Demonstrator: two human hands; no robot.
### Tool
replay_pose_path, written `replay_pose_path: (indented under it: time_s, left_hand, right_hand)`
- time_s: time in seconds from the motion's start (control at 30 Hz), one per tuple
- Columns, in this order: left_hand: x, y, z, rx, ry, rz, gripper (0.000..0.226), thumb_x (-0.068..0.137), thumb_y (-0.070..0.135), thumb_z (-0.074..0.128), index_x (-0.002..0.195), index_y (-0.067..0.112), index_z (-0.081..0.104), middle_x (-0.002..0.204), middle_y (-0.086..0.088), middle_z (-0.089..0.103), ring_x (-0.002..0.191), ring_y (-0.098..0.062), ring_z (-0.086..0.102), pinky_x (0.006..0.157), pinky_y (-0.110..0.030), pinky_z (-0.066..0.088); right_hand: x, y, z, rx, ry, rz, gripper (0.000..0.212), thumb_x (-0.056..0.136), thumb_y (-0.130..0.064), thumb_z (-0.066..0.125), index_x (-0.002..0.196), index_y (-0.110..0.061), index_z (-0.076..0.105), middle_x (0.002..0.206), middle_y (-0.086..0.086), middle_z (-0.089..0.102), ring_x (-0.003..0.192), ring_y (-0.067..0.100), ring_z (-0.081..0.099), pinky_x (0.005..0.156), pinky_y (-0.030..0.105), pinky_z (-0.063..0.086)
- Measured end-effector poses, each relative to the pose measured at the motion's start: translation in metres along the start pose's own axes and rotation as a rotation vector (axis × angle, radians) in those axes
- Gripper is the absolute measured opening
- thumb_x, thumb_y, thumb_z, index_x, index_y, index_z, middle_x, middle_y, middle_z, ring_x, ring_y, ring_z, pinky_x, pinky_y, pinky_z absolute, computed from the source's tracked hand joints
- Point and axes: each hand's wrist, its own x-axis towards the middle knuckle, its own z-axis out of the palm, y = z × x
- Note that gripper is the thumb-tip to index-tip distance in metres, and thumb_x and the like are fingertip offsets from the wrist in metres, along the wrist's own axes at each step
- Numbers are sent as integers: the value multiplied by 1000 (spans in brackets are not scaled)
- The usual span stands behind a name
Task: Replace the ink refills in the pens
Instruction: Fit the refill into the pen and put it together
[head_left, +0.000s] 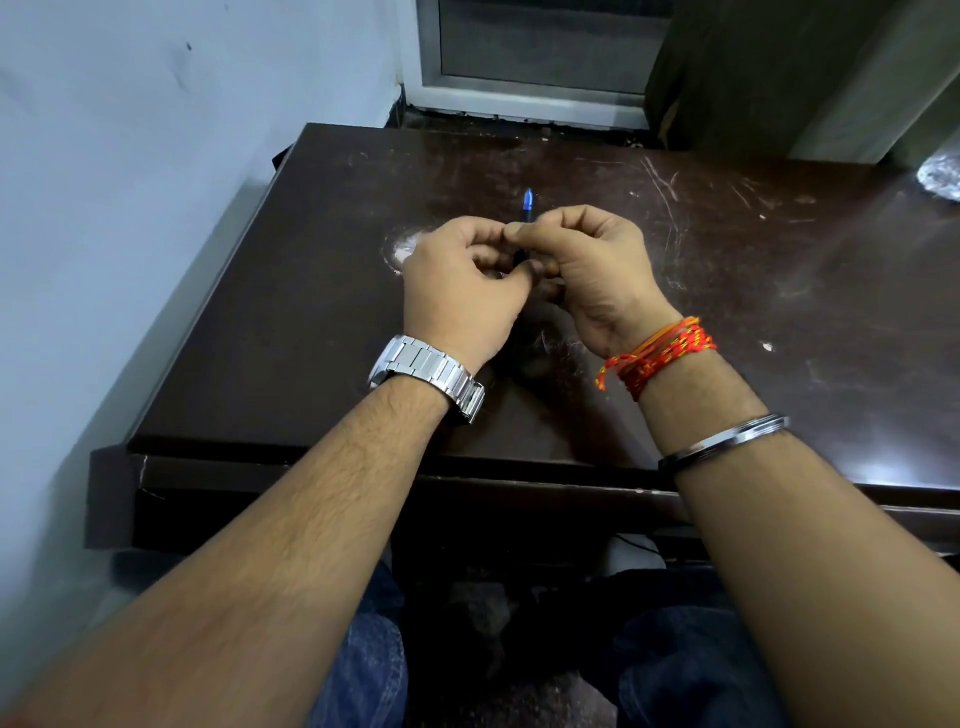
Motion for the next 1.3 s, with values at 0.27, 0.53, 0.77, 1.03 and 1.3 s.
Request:
replay_pose_path:
  time_s: [0.27,0.53,0.77,1.03,1.3]
  left_hand:
    - [-3,-1,6,-6,-35,5,30,67,20,86,81,32,63,68,10,70,59,-2,68,60,-22,58]
    - [-11,-2,18,21,-65,4,28,67,24,83,85,30,64,67,12,69,63,-4,69,65,-32,60]
    - [-10,-2,17,55,-28,-16,26,69,18,82,91,21,69,69,10,70,66,-6,69,70,-30,59]
    - [-8,-2,15,69,-14,-10,30,68,20,83,92,24,66,64,18,63,64,4,66,62,-12,53]
    - [-5,-4,13,74,8,-12,34,66,22,84,90,27,61,65,15,65,63,3,65,61,-11,52]
  right_hand:
    - [1,-2,-2,-44,42,30,13,78,-7,72,70,-14,64,68,3,61,51,13,49,49,24,36]
    - [2,-5,-11,-86,38,103,6,74,-13,70,69,-13,70,64,5,60,61,25,49,53,27,34]
    - [3,-2,-9,-99,72,86,13,74,-4,76,76,-6,63,51,-2,48,38,8,41,45,22,35]
    - [2,-2,-10,-104,30,70,12,76,-3,73,68,-8,66,63,7,56,45,9,45,48,24,37]
    - [0,-3,-8,-98,-7,82,7,79,-4,71,76,-9,67,69,7,59,49,11,49,47,23,36]
